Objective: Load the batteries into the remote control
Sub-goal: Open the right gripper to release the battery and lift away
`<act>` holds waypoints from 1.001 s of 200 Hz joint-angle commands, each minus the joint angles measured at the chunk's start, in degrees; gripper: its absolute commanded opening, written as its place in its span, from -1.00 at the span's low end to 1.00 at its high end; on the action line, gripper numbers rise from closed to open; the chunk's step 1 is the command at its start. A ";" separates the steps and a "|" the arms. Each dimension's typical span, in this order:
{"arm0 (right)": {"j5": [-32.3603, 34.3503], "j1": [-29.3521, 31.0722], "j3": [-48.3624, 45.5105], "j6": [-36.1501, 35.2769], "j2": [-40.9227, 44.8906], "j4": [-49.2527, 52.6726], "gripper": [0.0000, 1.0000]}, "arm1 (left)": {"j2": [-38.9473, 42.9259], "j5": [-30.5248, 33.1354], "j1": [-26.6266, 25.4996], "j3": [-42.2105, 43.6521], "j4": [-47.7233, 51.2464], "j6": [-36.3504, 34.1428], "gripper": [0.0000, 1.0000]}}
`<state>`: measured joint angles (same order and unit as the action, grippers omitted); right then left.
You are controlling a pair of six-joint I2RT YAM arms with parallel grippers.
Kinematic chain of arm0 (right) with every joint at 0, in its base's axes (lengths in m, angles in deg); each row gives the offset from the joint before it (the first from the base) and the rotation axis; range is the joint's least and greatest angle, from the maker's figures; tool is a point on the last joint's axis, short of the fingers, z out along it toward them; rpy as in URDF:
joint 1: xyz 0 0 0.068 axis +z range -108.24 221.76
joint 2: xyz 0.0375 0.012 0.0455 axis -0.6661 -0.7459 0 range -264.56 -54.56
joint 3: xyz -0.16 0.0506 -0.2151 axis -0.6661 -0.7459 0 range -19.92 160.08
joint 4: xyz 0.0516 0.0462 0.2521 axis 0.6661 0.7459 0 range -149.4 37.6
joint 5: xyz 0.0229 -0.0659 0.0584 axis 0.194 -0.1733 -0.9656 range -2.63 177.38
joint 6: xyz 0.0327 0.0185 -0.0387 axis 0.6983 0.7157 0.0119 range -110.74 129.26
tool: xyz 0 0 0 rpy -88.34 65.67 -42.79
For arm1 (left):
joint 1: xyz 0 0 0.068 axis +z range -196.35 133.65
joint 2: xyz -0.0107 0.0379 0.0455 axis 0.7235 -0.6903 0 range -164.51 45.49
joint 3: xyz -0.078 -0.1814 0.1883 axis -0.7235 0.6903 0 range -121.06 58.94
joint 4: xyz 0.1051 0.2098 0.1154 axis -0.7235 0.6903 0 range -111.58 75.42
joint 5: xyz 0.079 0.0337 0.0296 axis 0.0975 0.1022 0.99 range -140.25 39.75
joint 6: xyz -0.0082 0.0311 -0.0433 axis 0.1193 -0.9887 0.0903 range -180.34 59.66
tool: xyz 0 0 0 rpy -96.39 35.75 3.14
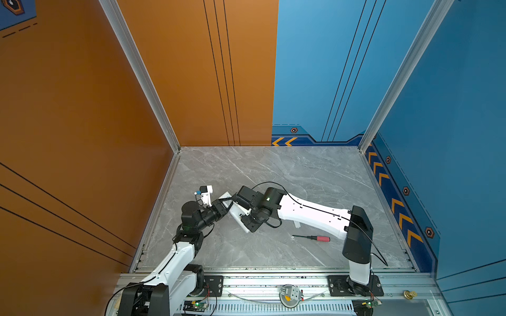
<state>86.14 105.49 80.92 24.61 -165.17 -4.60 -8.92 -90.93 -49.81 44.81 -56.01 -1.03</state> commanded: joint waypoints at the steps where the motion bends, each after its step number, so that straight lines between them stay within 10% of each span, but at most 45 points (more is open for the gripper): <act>1: 1.59 0.09 1.60 0.73 -0.51 1.54 -0.69 | 1.23 -0.10 -0.31 0.59 -0.98 -1.05 -1.00; 200: 2.35 0.80 4.19 0.35 4.12 2.61 -0.30 | 0.92 -1.31 -0.49 -0.01 -0.98 -0.38 -1.00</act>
<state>86.21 105.97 83.54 24.77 -165.04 -4.29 -8.58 -90.96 -49.81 44.81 -56.01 -0.99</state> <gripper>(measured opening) 0.336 0.207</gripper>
